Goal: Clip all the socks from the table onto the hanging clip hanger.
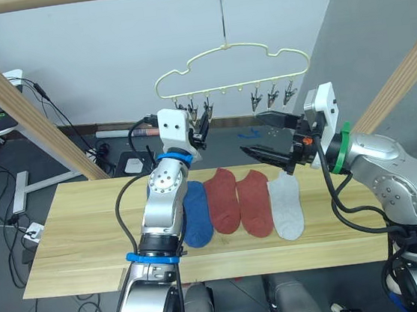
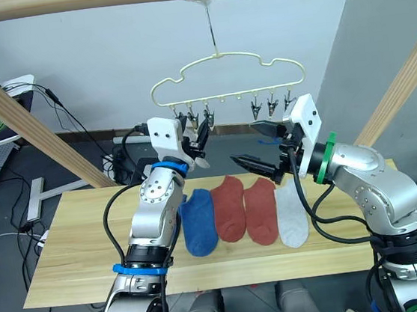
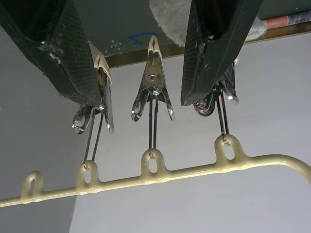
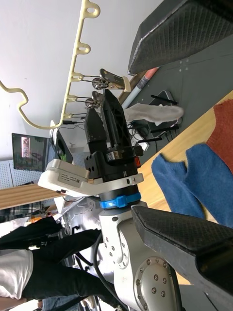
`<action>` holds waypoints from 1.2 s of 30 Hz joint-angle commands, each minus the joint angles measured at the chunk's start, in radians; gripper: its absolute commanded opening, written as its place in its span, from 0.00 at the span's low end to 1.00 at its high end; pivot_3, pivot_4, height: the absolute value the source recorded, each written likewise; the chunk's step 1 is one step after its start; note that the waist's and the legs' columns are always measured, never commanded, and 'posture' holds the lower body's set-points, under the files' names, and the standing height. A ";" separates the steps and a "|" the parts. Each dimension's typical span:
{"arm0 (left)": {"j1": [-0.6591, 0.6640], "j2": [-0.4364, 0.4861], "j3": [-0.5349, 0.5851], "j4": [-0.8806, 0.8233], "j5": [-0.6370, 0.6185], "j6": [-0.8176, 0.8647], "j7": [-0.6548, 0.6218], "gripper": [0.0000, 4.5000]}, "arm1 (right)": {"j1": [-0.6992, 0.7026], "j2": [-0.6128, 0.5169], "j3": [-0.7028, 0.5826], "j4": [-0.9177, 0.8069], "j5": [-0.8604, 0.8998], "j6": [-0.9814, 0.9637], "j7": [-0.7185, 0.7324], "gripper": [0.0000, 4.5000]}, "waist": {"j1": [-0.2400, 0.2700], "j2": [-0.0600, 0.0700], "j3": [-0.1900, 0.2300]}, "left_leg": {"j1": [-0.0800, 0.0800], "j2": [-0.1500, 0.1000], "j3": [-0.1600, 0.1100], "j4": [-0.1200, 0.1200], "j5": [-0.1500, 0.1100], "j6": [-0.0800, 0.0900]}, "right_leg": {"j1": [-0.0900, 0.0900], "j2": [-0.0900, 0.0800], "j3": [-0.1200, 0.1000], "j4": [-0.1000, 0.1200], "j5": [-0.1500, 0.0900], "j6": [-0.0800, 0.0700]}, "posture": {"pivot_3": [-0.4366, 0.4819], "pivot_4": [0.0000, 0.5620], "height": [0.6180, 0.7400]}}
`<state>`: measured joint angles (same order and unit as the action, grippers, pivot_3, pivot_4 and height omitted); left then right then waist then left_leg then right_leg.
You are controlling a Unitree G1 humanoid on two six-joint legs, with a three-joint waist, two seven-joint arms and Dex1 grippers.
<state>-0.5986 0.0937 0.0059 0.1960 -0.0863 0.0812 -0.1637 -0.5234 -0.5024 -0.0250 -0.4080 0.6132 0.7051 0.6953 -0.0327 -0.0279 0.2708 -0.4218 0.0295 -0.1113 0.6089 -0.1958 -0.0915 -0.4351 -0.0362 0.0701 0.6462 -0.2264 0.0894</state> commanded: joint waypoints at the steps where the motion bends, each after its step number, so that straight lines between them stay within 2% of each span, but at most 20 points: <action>1: 0.005 0.001 -0.007 -0.052 0.013 -0.016 0.002 0.60 | -0.011 -0.007 -0.019 -0.027 0.016 -0.012 -0.002 1.00 | 0.000 0.000 0.000 | 0.000 0.000 0.000 0.000 0.000 0.000 | 0.000 0.000 0.000 0.000 0.000 -0.001 | 0.44 0.46 1.00; 36: -0.103 0.007 0.011 0.115 0.053 -0.127 0.051 0.60 | -0.012 -0.018 -0.024 -0.036 0.024 -0.001 -0.008 1.00 | -0.002 0.000 0.000 | 0.000 0.000 0.000 0.001 0.000 0.000 | 0.000 0.000 0.000 0.000 0.002 -0.003 | 0.43 0.47 1.00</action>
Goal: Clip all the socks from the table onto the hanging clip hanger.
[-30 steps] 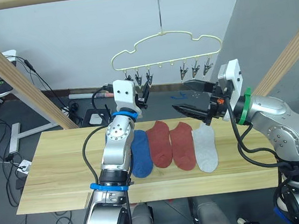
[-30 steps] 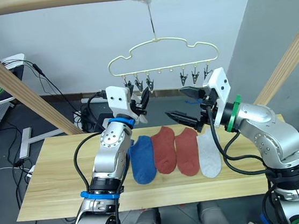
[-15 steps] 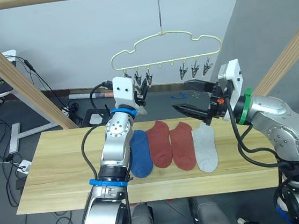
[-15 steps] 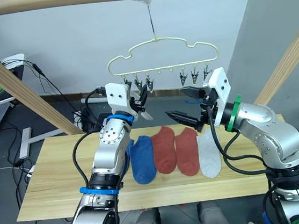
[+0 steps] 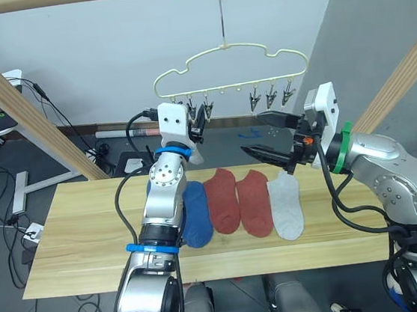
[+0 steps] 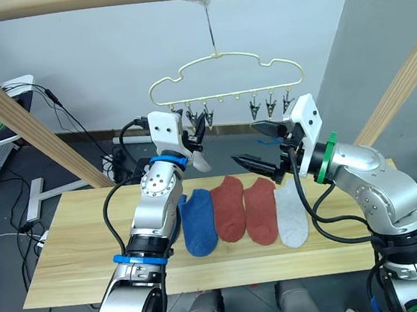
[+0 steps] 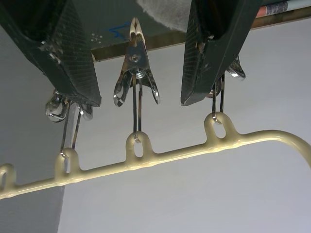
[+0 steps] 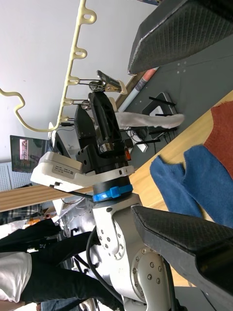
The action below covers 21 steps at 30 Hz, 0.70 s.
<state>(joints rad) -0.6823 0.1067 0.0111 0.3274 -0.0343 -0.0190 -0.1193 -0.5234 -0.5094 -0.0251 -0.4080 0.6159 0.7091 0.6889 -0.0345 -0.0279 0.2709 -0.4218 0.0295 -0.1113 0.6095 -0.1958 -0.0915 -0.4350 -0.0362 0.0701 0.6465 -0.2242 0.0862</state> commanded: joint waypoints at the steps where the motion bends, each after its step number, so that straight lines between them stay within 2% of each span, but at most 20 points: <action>1: -0.018 -0.006 0.006 -0.018 0.000 -0.027 0.007 0.60 | -0.011 -0.011 -0.025 -0.037 0.022 -0.004 -0.001 1.00 | 0.000 0.000 0.000 | 0.000 0.000 0.000 0.000 0.000 0.000 | 0.000 0.000 0.000 0.000 0.000 0.000 | 0.43 0.48 1.00; 6: -0.018 -0.007 0.007 -0.017 -0.003 -0.030 0.004 0.60 | -0.014 -0.012 -0.023 -0.030 0.017 -0.009 0.000 1.00 | 0.000 0.000 0.000 | 0.000 0.000 0.000 0.000 0.000 0.000 | 0.000 0.000 0.000 0.000 0.000 0.000 | 0.43 0.48 1.00; 10: -0.012 -0.009 0.005 -0.026 -0.009 -0.027 -0.003 0.42 | -0.013 -0.013 -0.024 -0.033 0.019 -0.007 -0.001 1.00 | 0.000 0.000 0.000 | 0.000 0.000 0.000 0.000 0.000 0.000 | 0.000 0.000 0.000 0.000 0.000 0.000 | 0.43 0.48 1.00; 13: -0.011 -0.009 0.005 -0.028 -0.012 -0.025 -0.005 0.21 | -0.012 -0.012 -0.024 -0.034 0.020 -0.006 -0.002 1.00 | 0.000 0.000 0.000 | 0.000 0.000 0.000 0.000 0.000 0.000 | 0.000 0.000 0.000 0.000 0.000 0.000 | 0.43 0.48 1.00; 16: -0.009 -0.011 0.004 -0.033 -0.013 -0.022 -0.003 0.05 | -0.011 -0.013 -0.024 -0.036 0.023 -0.002 -0.002 1.00 | 0.000 0.000 0.000 | 0.000 0.000 0.000 0.000 0.000 0.000 | 0.000 0.000 0.000 0.000 0.000 0.000 | 0.43 0.49 1.00; 18: -0.009 -0.012 0.004 -0.034 -0.013 -0.021 -0.003 0.00 | -0.013 -0.012 -0.024 -0.036 0.023 -0.001 -0.004 1.00 | 0.000 0.000 0.000 | 0.000 0.000 0.000 0.000 0.000 0.000 | 0.000 0.000 0.000 0.000 0.000 0.000 | 0.43 0.49 1.00; 21: -0.011 -0.011 0.006 -0.032 -0.013 -0.021 -0.003 0.00 | -0.012 -0.012 -0.023 -0.035 0.023 -0.001 -0.003 1.00 | 0.000 0.000 0.000 | 0.000 0.000 0.000 0.000 0.000 0.000 | 0.000 0.000 0.000 0.000 0.000 0.000 | 0.43 0.49 1.00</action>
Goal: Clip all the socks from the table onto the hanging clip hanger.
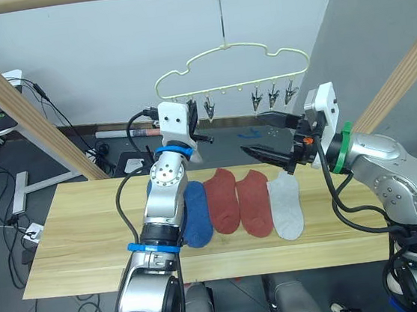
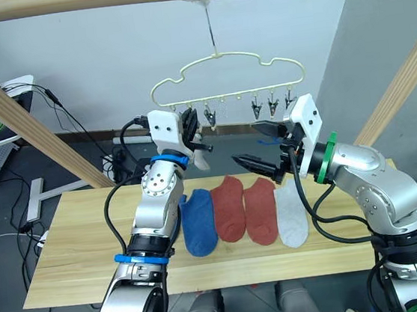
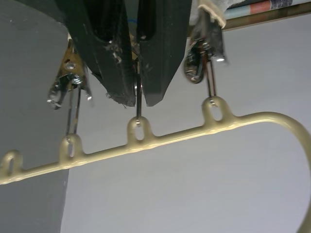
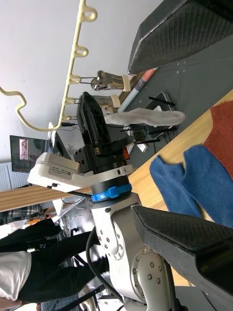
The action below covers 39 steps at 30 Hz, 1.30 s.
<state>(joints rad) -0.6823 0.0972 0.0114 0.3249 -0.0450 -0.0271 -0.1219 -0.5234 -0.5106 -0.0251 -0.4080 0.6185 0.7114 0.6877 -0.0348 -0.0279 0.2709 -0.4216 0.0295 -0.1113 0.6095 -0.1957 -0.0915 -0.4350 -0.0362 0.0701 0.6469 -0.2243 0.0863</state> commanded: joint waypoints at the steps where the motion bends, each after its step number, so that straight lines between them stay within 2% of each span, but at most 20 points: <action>1: -0.011 -0.001 0.005 -0.032 -0.001 -0.011 -0.001 0.00 | -0.010 -0.011 -0.021 -0.036 0.020 -0.003 -0.002 1.00 | 0.000 0.000 0.000 | 0.000 0.000 0.000 0.000 0.000 0.000 | 0.000 0.000 0.000 0.000 0.000 0.000 | 0.43 0.49 1.00; 5: -0.011 0.003 0.005 -0.036 0.003 -0.001 0.001 0.00 | 0.002 -0.018 -0.012 -0.032 0.007 -0.003 0.001 1.00 | 0.000 0.000 0.000 | 0.000 0.000 0.000 0.000 0.000 0.000 | 0.000 0.000 0.000 0.000 0.000 0.000 | 0.43 0.49 1.00; 14: 0.024 0.026 0.012 -0.110 -0.038 0.087 -0.053 0.00 | 0.122 -0.085 0.120 0.058 -0.216 -0.047 -0.045 1.00 | 0.000 0.000 0.000 | 0.000 0.000 0.000 0.000 0.000 0.000 | 0.000 0.000 0.000 0.000 0.000 0.001 | 0.44 0.51 1.00; 21: 0.067 0.034 0.016 -0.183 -0.068 0.159 -0.078 0.00 | 0.201 -0.028 0.203 0.251 -0.346 -0.072 -0.099 1.00 | -0.001 0.000 0.000 | 0.002 0.000 0.000 0.000 0.000 0.000 | 0.002 0.000 0.001 0.001 -0.002 0.004 | 0.46 0.51 1.00; 39: 0.141 -0.004 -0.021 -0.300 -0.068 0.229 -0.091 0.00 | 0.135 0.076 0.268 0.738 -0.585 -0.273 -0.141 1.00 | -0.006 0.000 0.000 | 0.006 0.000 0.000 0.000 0.000 0.000 | 0.007 0.000 0.001 -0.001 -0.002 0.004 | 0.48 0.51 1.00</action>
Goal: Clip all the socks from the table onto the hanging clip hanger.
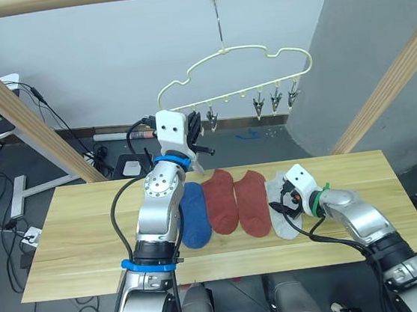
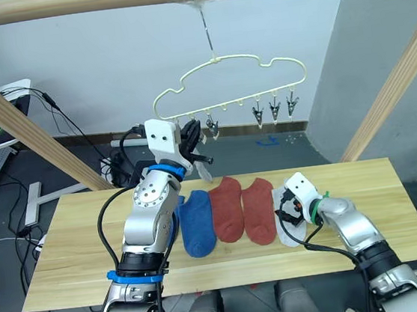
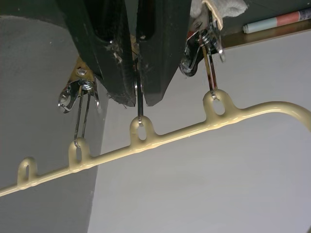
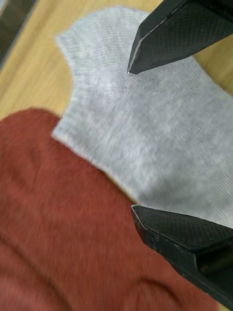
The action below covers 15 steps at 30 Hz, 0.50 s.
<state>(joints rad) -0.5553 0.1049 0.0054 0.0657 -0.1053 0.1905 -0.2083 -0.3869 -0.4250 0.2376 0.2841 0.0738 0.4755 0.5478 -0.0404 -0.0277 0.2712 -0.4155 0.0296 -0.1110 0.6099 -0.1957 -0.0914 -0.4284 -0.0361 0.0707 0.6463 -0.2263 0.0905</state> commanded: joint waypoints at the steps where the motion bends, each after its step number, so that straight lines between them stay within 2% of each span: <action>1: 0.016 -0.013 -0.017 -0.044 -0.008 0.014 -0.005 0.00 | 0.001 -0.011 0.009 0.061 -0.053 -0.047 -0.001 1.00 | 0.000 0.000 0.000 | 0.001 0.000 0.000 0.000 0.000 0.000 | 0.002 0.000 0.000 -0.001 0.000 0.000 | 0.48 0.51 1.00; 4: 0.017 -0.015 -0.015 -0.049 -0.005 0.017 -0.006 0.00 | 0.006 -0.010 0.009 0.082 -0.070 -0.067 0.004 1.00 | -0.001 0.000 0.000 | 0.003 0.000 0.000 0.000 0.000 0.000 | 0.004 0.000 0.000 -0.001 0.000 0.000 | 0.48 0.51 1.00; 6: 0.016 -0.015 -0.015 -0.050 -0.004 0.020 -0.006 0.00 | 0.021 -0.013 0.007 0.086 -0.073 -0.068 0.013 0.91 | -0.001 0.000 0.000 | 0.006 0.000 0.000 0.000 0.000 0.000 | 0.006 0.000 0.000 -0.001 0.000 0.000 | 0.48 0.52 1.00; 15: -0.006 -0.006 -0.003 -0.029 -0.008 0.018 -0.012 0.00 | 0.059 -0.032 -0.013 0.066 -0.070 -0.062 0.058 0.26 | -0.001 0.000 0.000 | 0.007 0.000 0.000 0.000 0.000 0.000 | 0.008 0.000 0.000 -0.001 0.000 0.000 | 0.48 0.52 1.00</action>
<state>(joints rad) -0.5500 0.0958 0.0056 0.0525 -0.1098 0.2133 -0.2117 -0.3634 -0.4362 0.2248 0.3249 0.0240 0.3975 0.5970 -0.0416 -0.0278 0.2713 -0.4083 0.0295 -0.1111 0.6099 -0.1958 -0.0914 -0.4204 -0.0361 0.0707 0.6452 -0.2267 0.0904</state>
